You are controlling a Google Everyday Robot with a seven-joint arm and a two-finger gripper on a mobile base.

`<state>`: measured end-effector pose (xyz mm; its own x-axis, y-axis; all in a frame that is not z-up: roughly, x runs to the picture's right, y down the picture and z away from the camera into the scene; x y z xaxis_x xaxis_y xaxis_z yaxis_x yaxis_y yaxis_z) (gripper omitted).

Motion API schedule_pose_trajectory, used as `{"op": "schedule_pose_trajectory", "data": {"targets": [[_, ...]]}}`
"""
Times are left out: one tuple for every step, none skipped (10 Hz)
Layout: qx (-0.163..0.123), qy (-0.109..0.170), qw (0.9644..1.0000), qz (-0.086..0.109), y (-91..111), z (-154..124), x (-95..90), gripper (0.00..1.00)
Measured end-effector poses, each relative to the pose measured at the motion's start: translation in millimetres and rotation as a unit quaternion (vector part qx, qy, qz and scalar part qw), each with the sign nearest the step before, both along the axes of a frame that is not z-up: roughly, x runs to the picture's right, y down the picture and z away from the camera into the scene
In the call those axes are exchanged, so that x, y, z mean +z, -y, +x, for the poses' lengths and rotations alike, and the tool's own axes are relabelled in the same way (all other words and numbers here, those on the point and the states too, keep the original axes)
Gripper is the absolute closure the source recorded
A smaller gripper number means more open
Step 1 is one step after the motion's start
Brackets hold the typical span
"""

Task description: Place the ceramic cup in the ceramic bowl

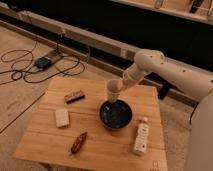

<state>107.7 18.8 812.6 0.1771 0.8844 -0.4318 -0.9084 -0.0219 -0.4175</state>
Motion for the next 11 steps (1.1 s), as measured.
{"op": "schedule_pose_trajectory", "data": {"targets": [[0.004,-0.004,1.0,-0.007,-12.1,5.6,1.6,1.0],[0.003,-0.004,0.9998,-0.019,-28.7,7.6,3.9,0.99],[0.002,-0.001,0.9996,-0.029,-42.4,5.9,6.2,0.93],[0.0,0.004,0.9993,-0.038,-54.0,1.8,8.6,0.82],[-0.003,0.009,0.9989,-0.046,-63.4,-4.4,11.2,0.7],[-0.007,0.013,0.9986,-0.05,-68.6,-9.6,13.4,0.61],[-0.011,0.016,0.9984,-0.053,-72.9,-14.4,15.8,0.5],[-0.011,0.013,0.9984,-0.053,-75.2,-13.6,18.0,0.38],[-0.008,0.008,0.9985,-0.053,-77.0,-10.3,19.3,0.28],[-0.006,0.003,0.9986,-0.053,-78.2,-7.8,19.8,0.22],[-0.004,-0.001,0.9986,-0.052,-77.9,-6.5,18.9,0.2]]}}
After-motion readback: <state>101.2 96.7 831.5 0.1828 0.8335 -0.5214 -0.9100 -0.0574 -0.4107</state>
